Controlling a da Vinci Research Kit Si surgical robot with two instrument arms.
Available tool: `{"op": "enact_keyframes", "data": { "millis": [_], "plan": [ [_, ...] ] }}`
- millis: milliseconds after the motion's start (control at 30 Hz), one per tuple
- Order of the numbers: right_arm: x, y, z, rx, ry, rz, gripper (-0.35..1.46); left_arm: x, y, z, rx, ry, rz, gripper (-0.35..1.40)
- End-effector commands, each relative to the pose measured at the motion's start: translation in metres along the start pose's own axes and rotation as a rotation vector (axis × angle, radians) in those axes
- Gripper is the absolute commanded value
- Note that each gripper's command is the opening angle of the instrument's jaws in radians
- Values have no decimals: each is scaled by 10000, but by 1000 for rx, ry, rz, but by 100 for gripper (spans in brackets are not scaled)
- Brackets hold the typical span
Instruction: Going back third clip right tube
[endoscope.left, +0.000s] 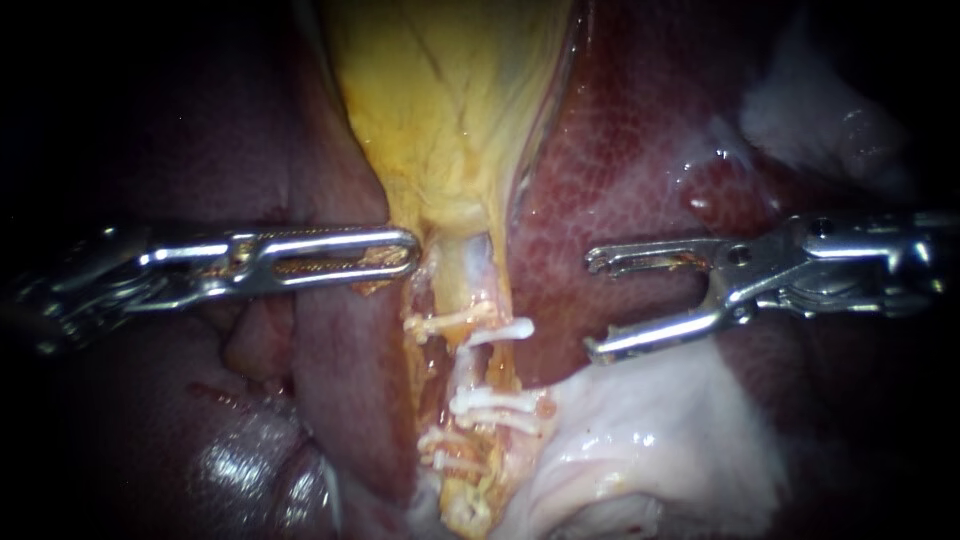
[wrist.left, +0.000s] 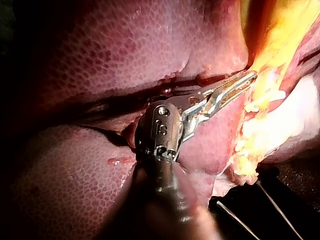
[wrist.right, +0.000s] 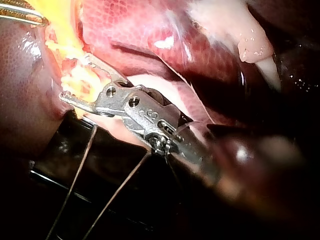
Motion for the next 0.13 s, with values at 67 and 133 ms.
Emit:
{"op": "enact_keyframes", "data": {
  "millis": [67,133],
  "plan": [
    [1,-1,0,1,3,0,60,-1,0,0,0,0,0,-35],
    [1,-1,0,1,3,0,60,-1,-1,-1,0,0,0,-35]
  ]
}}
